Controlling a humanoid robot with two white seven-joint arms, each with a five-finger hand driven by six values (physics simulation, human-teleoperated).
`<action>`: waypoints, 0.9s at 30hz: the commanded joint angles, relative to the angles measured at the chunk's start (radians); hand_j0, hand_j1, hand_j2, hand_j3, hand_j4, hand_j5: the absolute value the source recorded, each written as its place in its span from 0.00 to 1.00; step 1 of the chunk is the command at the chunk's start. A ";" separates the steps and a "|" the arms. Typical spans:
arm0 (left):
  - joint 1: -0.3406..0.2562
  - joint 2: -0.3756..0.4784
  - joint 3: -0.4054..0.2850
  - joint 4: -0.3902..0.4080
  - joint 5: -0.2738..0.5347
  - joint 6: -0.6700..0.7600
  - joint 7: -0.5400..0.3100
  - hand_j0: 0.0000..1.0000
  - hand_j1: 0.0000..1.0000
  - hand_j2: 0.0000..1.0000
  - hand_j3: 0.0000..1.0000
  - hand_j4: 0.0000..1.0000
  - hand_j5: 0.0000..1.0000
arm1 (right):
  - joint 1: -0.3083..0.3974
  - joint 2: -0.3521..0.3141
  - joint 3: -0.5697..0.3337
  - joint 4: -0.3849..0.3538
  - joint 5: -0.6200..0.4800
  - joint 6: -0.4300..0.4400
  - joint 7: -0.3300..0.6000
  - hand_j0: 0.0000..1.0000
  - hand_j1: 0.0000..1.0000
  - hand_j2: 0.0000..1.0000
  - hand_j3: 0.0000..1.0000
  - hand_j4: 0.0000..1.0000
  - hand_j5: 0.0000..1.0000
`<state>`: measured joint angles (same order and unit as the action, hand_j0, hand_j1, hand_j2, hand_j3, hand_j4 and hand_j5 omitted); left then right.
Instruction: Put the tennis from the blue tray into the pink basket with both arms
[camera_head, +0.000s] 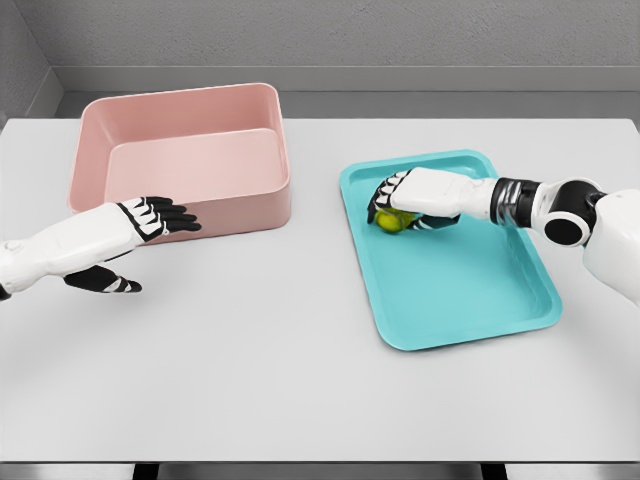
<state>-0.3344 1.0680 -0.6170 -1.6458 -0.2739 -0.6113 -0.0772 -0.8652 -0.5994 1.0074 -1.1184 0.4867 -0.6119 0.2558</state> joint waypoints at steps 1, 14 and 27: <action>0.000 0.001 0.000 0.000 0.007 0.000 0.001 1.00 1.00 1.00 1.00 1.00 1.00 | 0.000 0.000 -0.001 -0.003 -0.005 0.001 0.002 0.59 0.59 0.59 0.59 0.59 0.59; 0.000 0.001 0.003 0.000 0.007 0.000 0.002 1.00 1.00 1.00 1.00 1.00 1.00 | -0.009 -0.013 -0.006 -0.038 -0.005 0.001 0.011 0.56 0.56 0.56 0.56 0.56 0.56; 0.003 0.024 0.006 -0.012 0.007 0.000 0.002 1.00 1.00 1.00 1.00 1.00 1.00 | -0.018 -0.059 -0.006 -0.127 -0.011 0.001 0.006 0.56 0.56 0.56 0.56 0.56 0.56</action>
<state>-0.3313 1.0885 -0.6115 -1.6555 -0.2737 -0.6113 -0.0757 -0.8836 -0.6488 1.0032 -1.2249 0.4842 -0.6124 0.2647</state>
